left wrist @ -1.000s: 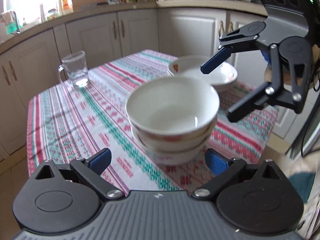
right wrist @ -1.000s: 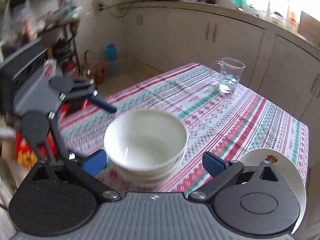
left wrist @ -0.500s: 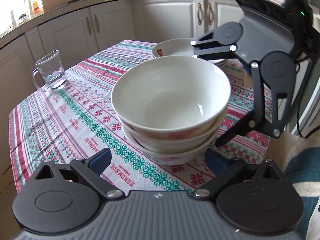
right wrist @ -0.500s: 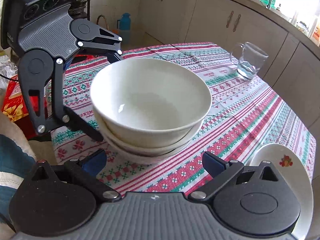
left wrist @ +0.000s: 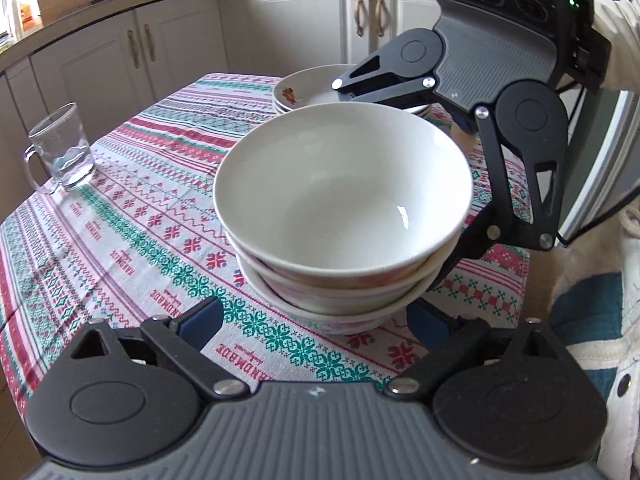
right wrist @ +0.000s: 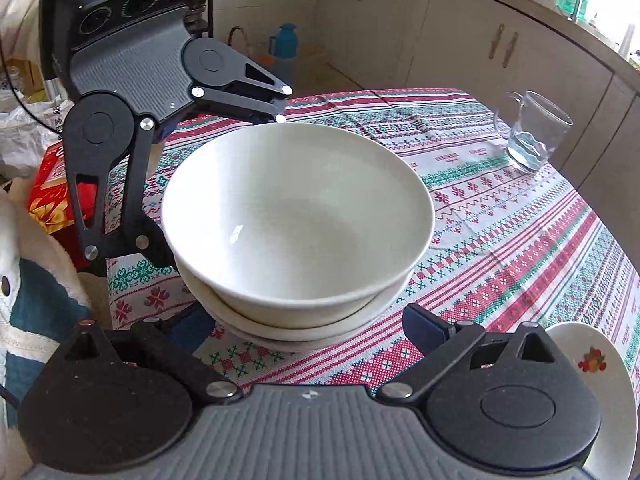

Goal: Organize plates and bowls
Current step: 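Grip the bowl stack rim with the left tool while the right tool grips the opposite rim, then lift the bowl stack with both tools and carry it over the plate stack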

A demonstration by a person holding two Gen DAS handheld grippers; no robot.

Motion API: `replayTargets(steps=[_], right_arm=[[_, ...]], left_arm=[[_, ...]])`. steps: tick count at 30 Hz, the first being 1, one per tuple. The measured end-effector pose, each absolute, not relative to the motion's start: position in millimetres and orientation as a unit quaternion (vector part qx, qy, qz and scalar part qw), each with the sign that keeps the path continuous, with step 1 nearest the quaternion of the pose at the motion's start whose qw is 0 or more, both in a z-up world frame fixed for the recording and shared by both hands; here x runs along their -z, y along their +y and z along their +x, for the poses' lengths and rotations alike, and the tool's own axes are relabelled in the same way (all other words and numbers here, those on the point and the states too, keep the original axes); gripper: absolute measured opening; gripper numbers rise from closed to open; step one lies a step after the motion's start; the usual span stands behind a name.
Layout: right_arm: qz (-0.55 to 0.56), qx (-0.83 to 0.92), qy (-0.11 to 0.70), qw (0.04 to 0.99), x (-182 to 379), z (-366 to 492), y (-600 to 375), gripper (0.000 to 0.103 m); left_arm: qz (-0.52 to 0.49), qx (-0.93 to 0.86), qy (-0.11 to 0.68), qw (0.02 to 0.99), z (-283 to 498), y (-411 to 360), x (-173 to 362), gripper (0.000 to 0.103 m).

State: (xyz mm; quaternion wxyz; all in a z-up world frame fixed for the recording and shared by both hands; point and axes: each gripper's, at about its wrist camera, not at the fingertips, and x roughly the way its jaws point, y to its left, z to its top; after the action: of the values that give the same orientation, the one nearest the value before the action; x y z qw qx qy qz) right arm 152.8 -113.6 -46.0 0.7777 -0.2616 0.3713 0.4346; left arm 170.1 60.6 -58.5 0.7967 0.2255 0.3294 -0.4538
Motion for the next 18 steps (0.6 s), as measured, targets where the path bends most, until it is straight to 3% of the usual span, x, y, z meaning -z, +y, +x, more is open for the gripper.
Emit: replayTargets(steps=[10,18], right_arm=[[-0.266,-0.463,0.379,0.756,43.3,157.6,-112.8,0.09],[-0.268,-0.464,0.386,0.751,41.2,157.7,-111.4,0.089]], left_arm=[[0.257,0.487,0.321,0.77,172.6,55.7,55.1,0.095],[0.246,0.523,0.323,0.75,178.1,57.9,54.7,0.083]])
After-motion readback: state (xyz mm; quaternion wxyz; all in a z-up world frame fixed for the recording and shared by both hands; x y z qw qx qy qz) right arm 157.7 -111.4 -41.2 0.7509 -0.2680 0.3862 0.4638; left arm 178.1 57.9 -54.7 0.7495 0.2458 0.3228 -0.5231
